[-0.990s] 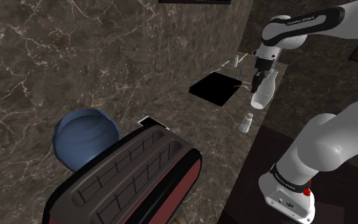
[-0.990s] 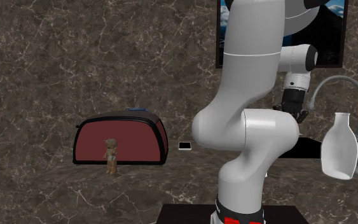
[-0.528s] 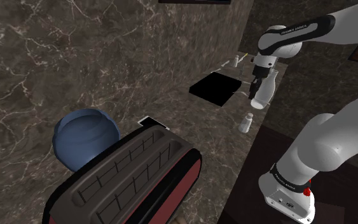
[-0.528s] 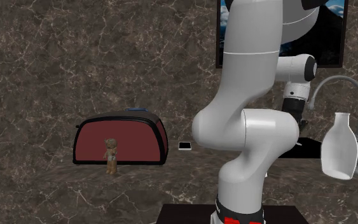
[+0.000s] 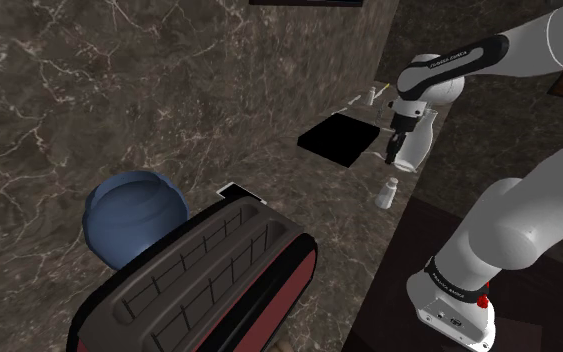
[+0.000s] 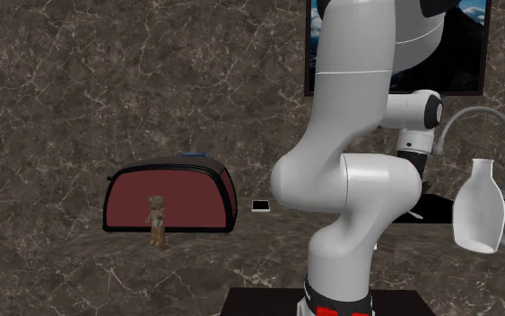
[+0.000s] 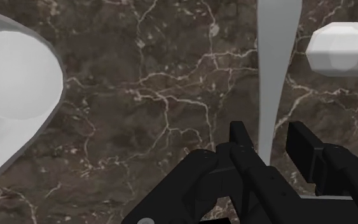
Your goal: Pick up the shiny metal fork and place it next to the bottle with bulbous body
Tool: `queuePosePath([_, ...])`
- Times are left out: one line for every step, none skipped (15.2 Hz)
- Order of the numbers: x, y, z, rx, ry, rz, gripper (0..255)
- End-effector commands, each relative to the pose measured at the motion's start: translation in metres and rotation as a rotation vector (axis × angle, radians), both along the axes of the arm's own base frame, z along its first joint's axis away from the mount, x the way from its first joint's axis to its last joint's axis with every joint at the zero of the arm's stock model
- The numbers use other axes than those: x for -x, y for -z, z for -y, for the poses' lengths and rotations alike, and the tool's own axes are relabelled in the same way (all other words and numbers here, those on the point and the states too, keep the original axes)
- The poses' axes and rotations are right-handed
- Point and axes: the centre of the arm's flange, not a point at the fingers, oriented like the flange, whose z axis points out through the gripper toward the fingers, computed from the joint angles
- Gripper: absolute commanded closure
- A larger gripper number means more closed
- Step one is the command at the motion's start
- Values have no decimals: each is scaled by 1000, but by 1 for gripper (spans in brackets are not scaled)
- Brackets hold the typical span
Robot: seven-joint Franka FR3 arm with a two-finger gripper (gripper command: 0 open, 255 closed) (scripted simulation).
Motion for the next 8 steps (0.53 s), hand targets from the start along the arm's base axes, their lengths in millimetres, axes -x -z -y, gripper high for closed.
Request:
queuePosePath([5, 16, 3, -7, 13, -12, 255])
queuePosePath([5, 21, 3, -7, 13, -12, 255])
queuePosePath([5, 26, 3, -7, 13, -12, 255])
queuePosePath([5, 31, 3, -7, 13, -12, 255])
queuePosePath([5, 37, 3, -7, 13, -12, 255])
queuePosePath([5, 42, 3, -7, 13, -12, 255])
queuePosePath([5, 47, 3, -7, 13, -12, 255])
queuePosePath([5, 53, 3, -7, 13, -12, 255])
